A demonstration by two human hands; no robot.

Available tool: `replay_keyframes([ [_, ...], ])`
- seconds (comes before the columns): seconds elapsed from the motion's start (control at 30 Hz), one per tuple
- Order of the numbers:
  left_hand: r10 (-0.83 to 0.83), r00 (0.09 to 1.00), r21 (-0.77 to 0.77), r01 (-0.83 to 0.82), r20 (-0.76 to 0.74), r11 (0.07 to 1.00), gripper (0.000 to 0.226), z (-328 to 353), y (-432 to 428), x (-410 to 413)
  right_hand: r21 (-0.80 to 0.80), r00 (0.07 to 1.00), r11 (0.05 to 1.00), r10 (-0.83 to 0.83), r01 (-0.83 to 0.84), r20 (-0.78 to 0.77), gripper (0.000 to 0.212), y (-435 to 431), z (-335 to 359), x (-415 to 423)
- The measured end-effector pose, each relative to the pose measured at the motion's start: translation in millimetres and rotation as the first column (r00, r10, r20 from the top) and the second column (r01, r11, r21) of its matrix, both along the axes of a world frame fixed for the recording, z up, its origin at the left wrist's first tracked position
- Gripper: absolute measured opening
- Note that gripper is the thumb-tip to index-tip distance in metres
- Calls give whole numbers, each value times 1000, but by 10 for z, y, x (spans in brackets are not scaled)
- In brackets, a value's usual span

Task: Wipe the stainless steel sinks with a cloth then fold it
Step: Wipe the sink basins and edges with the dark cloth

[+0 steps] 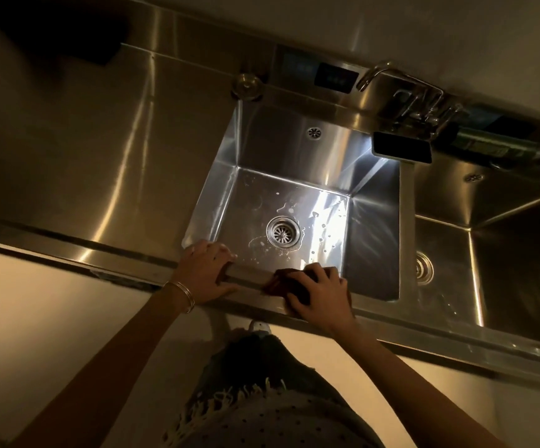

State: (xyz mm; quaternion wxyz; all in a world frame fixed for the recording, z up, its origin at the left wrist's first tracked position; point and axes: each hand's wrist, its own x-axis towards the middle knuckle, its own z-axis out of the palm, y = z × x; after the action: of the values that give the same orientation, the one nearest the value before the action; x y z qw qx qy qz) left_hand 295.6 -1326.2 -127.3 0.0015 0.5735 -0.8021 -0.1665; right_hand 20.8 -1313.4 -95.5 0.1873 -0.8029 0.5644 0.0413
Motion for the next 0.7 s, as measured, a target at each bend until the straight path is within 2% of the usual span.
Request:
replay_keyframes([
  [0.17,43,999,-73,-43,1,996,58,109,-194,62,47,980,979,196,-197,33,48,-209,-100,612],
  [0.23,60,998,-120,-56,32,991,55,160,-286,117,-19,968,971,240,-239,70,42,-212,-129,463],
  [0.3,95,995,-135,-90,36,987,51,215,-385,157,-72,963,971,235,-228,128,36,-191,-143,112],
  [0.4,117,992,-133,-111,41,985,47,227,-507,188,-118,971,976,199,-184,133,32,-140,-148,-190],
  [0.57,110,994,-93,-110,2,990,52,155,-687,314,19,960,973,224,-231,167,37,-316,-122,537],
  [0.7,147,988,-57,-150,-44,987,48,133,-887,607,115,936,939,301,-325,185,37,-463,-104,1271],
])
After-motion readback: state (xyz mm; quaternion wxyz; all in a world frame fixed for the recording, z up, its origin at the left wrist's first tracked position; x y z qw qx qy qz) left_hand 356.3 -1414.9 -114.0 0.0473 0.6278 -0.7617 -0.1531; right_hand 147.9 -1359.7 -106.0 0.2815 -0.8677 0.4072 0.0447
